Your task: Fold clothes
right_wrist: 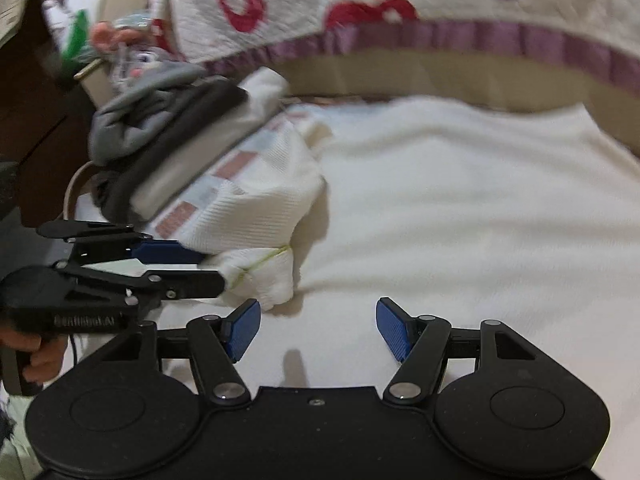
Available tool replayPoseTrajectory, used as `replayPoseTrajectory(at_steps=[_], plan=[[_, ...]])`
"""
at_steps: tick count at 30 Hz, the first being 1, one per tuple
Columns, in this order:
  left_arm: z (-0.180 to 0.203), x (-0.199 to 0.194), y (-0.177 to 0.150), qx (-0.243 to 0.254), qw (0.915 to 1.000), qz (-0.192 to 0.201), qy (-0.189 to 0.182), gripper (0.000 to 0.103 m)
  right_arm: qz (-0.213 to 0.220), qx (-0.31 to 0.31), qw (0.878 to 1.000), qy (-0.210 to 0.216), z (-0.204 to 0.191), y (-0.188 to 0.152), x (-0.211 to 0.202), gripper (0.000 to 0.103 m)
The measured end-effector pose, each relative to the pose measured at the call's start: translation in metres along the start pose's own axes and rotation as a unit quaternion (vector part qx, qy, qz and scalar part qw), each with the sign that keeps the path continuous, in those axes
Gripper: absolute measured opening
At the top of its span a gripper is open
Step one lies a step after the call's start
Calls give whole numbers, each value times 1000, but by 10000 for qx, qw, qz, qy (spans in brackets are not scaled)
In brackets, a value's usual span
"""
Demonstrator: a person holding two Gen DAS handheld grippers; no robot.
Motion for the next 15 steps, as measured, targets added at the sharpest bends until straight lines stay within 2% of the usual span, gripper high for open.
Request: replayPoseTrajectory(at_steps=[3,6,12,15], plan=[[-28,-11,-11,-424,9986,55,296,51,302,-695,9970,181,-24,11,-1,70],[-43,-14,-18,-671,9970,41,393,51,229,-1468,9883,342,-51,7,8,70],[-43,-11,-31,-383,9978,-191,497,47,-259,-2040,9785,-135,-63,-14,45,70],[-43,-9,-38,-239,9977,-308,549,47,-127,-1987,9799,-73,-63,-9,58,70]])
Point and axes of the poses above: each gripper's, at about its wrist camera, not at the fingertips, and x roughly the way its jaws point, z to its right, y to its top, the point moved 10 cm from there along x, roughly the way its jaws point, and after that the axes turned 14 degrees about z, right-handed, at the moved point
